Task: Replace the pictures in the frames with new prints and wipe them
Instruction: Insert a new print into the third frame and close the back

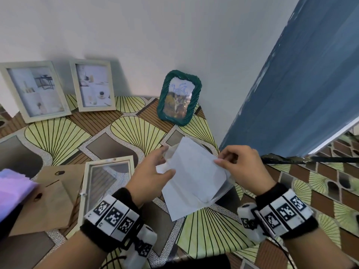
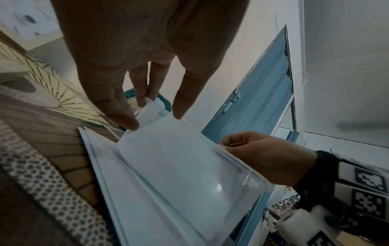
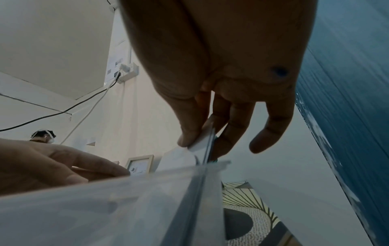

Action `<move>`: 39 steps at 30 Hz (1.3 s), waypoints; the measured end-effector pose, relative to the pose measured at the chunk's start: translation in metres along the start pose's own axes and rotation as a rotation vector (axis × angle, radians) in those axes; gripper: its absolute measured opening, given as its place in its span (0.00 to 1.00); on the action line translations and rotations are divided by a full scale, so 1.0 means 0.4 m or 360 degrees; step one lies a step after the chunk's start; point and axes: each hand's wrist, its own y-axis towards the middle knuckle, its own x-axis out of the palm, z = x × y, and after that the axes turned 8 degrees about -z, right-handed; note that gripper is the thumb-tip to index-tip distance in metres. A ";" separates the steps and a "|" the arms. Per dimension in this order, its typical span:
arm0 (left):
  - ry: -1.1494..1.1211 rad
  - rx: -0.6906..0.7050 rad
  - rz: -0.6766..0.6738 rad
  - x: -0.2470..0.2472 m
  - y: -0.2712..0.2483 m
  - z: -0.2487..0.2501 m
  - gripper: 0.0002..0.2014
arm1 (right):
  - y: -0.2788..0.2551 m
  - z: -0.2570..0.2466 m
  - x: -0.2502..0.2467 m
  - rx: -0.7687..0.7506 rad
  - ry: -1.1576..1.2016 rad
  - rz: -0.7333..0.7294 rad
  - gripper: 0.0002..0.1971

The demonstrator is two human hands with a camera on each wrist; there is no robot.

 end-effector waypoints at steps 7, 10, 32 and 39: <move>0.0061 0.0009 0.0014 -0.003 0.001 0.002 0.34 | -0.005 -0.009 -0.013 -0.0004 -0.0071 0.0032 0.07; 0.0049 0.0018 0.0010 -0.002 0.002 0.003 0.34 | -0.010 -0.016 -0.019 -0.0017 -0.0150 0.0020 0.07; 0.0191 0.0063 -0.0089 -0.035 0.005 0.016 0.29 | -0.032 -0.118 -0.035 -0.0175 -0.0828 0.0373 0.09; 0.0238 0.0221 0.0100 -0.131 -0.048 0.053 0.21 | -0.028 -0.190 -0.042 -0.0450 -0.0749 0.0744 0.11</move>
